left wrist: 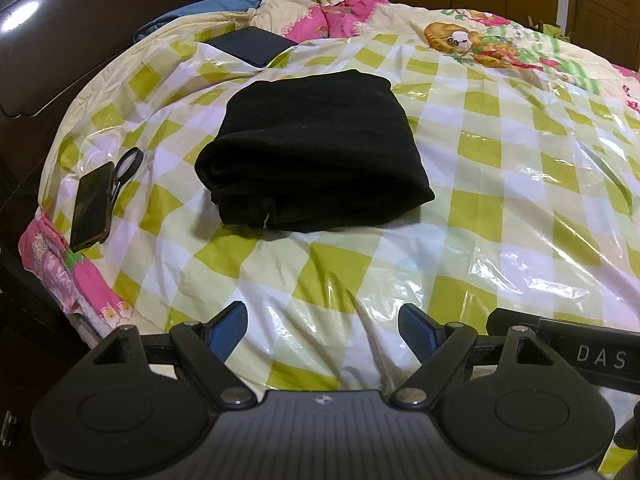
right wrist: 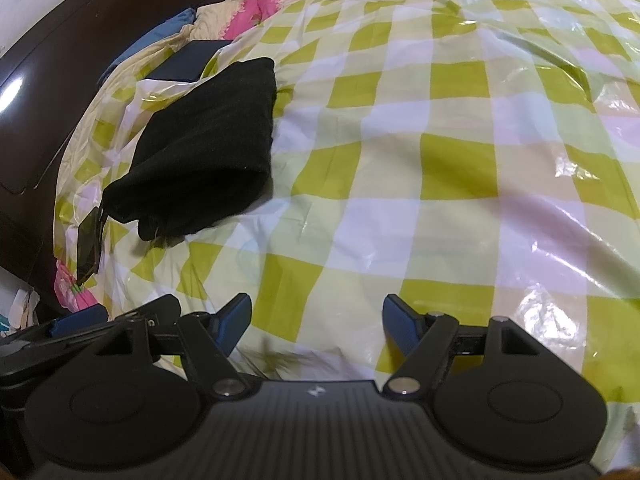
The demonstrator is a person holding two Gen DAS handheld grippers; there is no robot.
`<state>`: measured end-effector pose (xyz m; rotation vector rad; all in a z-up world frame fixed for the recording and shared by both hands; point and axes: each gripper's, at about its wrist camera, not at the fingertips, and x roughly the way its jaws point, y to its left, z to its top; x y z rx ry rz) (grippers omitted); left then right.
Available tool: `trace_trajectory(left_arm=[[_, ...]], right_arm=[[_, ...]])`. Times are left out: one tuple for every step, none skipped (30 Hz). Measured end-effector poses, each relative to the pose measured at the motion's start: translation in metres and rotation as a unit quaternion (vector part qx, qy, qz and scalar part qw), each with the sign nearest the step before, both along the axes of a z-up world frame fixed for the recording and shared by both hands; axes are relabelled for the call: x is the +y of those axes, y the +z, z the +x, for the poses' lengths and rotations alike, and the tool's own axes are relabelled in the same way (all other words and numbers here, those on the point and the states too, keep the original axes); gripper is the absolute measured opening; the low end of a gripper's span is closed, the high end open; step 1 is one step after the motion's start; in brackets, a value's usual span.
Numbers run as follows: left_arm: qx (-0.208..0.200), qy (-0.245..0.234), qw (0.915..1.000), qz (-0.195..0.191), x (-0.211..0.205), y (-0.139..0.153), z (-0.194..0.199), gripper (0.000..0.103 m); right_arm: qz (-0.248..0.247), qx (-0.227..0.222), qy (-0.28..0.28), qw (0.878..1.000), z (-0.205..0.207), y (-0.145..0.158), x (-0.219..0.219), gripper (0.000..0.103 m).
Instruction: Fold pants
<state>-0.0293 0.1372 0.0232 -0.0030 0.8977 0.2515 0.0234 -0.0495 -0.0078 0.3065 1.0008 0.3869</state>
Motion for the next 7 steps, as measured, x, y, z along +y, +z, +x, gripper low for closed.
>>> trace_trajectory(left_arm=[[0.000, 0.001, 1.0000, 0.000, 0.0002, 0.0003, 0.0003, 0.095], [0.000, 0.001, 1.0000, 0.000, 0.0002, 0.0000, 0.0000, 0.095], [0.000, 0.002, 1.0000, 0.001, 0.0000, -0.0001, -0.0002, 0.095], [-0.001, 0.002, 1.0000, 0.001, -0.0001, 0.0000, -0.0002, 0.095], [0.000, 0.004, 1.0000, 0.000, -0.0001, -0.0002, 0.0000, 0.095], [0.000, 0.005, 1.0000, -0.001, 0.0000, -0.0004, 0.0001, 0.095], [0.001, 0.006, 1.0000, -0.003, -0.0001, -0.0006, -0.0001, 0.095]], right_arm=[[0.000, 0.000, 0.000, 1.000, -0.0001, 0.0002, -0.0002, 0.074], [0.001, 0.000, -0.001, 1.000, -0.0001, 0.0002, -0.0002, 0.074], [0.001, 0.000, -0.001, 1.000, -0.0008, 0.0002, 0.0006, 0.074], [0.001, 0.000, -0.001, 1.000, -0.0002, 0.0002, -0.0001, 0.074], [0.001, 0.000, -0.001, 1.000, -0.0001, 0.0002, -0.0002, 0.074], [0.001, 0.001, -0.001, 1.000, -0.0001, 0.0002, -0.0003, 0.074], [0.002, 0.001, -0.002, 1.000, 0.0004, 0.0003, -0.0008, 0.074]])
